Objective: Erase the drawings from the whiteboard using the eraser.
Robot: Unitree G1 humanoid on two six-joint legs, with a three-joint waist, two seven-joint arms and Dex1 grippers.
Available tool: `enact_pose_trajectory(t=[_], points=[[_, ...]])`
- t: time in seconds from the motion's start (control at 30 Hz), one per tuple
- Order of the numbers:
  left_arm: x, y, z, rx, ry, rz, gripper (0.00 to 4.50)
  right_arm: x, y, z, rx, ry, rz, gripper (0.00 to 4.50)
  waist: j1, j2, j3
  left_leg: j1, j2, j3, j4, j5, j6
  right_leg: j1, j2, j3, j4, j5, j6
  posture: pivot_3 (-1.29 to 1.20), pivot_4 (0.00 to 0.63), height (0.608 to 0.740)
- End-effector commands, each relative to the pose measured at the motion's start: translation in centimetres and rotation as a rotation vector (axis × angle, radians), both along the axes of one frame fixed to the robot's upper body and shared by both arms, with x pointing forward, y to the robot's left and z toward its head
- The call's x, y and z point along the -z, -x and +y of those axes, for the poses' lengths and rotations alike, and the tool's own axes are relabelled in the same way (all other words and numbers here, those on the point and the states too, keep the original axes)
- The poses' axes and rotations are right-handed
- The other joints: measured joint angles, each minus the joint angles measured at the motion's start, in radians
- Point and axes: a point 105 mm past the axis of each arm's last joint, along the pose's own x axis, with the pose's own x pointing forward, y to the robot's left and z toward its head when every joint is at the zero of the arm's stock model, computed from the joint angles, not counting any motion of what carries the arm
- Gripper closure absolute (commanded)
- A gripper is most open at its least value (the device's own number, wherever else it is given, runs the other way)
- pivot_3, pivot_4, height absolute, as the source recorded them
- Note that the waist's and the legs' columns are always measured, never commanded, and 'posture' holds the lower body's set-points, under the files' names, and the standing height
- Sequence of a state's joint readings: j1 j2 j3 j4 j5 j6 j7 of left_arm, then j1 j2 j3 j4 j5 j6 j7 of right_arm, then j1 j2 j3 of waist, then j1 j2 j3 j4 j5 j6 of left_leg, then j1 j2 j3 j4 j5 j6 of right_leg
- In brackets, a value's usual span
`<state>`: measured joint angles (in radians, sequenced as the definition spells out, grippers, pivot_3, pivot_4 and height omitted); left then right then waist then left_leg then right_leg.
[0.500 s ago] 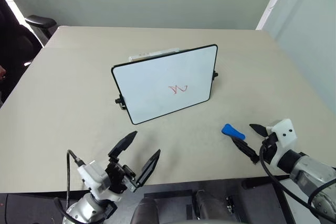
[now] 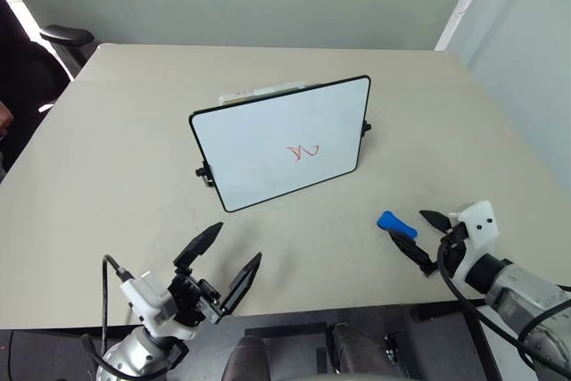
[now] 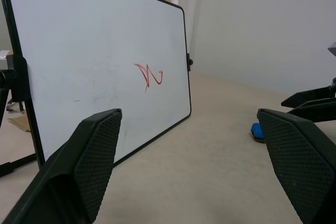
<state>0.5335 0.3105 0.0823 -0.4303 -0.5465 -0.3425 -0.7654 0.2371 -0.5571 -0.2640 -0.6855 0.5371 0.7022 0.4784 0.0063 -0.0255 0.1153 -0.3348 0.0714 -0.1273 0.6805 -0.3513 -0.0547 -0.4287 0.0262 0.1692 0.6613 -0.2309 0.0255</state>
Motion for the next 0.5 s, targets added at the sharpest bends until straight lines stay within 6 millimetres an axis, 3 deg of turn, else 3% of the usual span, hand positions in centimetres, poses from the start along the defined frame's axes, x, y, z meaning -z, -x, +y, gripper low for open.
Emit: enact_pose_trajectory(t=[0.03, 0.5], points=[[-0.4, -0.1, 0.4, -0.007, 0.003, -0.026, 0.00, -1.2, -0.7, -1.0, 0.031, 0.029, -0.038, 0.02, 0.000, 0.000, 0.000, 0.000, 0.000, 0.000, 0.000, 0.000, 0.000, 0.000, 0.000, 0.000, 0.000, 0.000, 0.000, 0.00, 0.150, 0.740], [0.7, -1.0, 1.0, -0.024, -0.004, 0.003, 0.00, 0.3, -2.4, -0.1, -0.101, 0.058, 0.086, 0.02, 0.000, 0.000, 0.000, 0.000, 0.000, 0.000, 0.000, -0.001, 0.001, 0.001, 0.000, 0.000, 0.000, -0.001, 0.001, 0.00, 0.150, 0.740]])
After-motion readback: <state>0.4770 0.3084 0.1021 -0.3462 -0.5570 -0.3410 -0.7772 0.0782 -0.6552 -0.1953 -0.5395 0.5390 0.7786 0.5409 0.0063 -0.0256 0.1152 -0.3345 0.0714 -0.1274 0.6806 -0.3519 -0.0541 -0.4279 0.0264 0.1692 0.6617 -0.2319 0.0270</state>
